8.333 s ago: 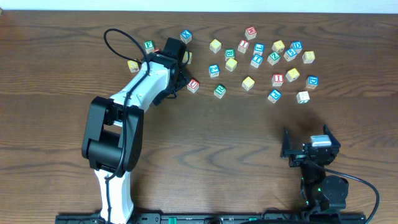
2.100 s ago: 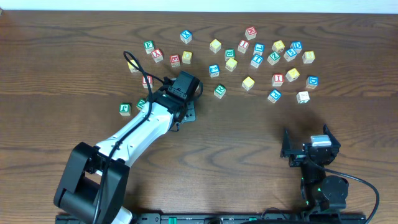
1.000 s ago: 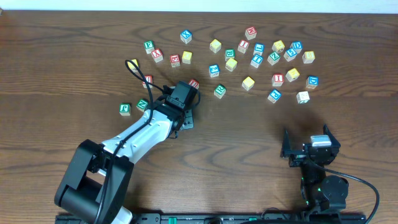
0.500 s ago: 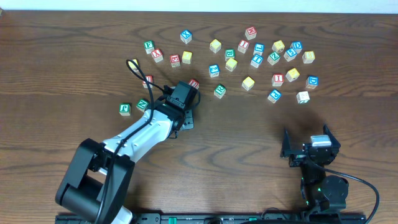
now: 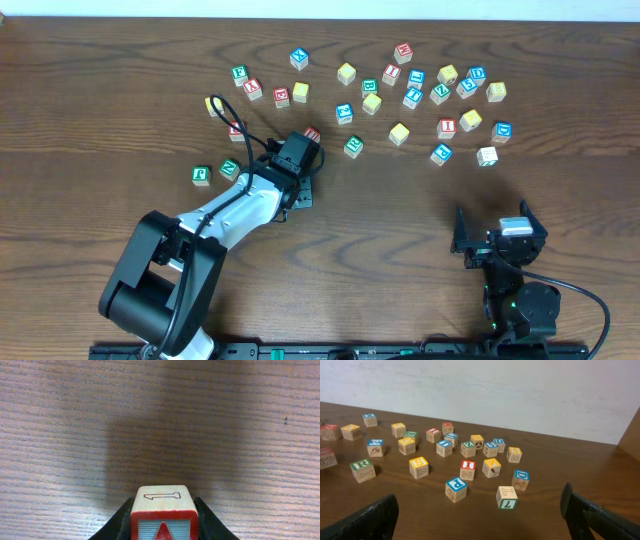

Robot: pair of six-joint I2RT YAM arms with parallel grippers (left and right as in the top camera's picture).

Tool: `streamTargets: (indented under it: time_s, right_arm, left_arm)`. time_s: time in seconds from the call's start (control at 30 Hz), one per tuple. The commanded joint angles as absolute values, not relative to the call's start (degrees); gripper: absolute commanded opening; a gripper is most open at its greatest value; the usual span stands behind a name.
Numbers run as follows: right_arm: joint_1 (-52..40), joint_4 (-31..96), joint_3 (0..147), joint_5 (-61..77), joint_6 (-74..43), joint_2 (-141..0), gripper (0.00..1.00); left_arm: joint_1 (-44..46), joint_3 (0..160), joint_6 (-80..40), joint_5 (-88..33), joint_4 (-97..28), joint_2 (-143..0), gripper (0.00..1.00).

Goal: Spell out AI2
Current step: 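Lower the A block onto the table and open the left gripper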

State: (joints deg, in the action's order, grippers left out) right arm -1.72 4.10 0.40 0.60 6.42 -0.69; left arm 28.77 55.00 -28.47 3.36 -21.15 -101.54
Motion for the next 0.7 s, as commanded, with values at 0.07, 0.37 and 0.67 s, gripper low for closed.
streamTargets:
  time_s: [0.07, 0.37, 0.67]
  right_arm:
    - [-1.4, 4.4, 0.3, 0.4, 5.6, -0.3, 0.99]
    - [-1.4, 4.4, 0.3, 0.4, 5.6, -0.3, 0.99]
    - [-1.4, 4.4, 0.3, 0.4, 5.6, -0.3, 0.99]
  left_arm:
    - [28.9, 54.4, -28.1, 3.4, -21.3, -103.5, 0.25]
    - [28.9, 54.4, -28.1, 3.4, -21.3, -103.4, 0.47]
    - [28.8, 54.8, -27.5, 3.4, -21.3, -100.8, 0.58]
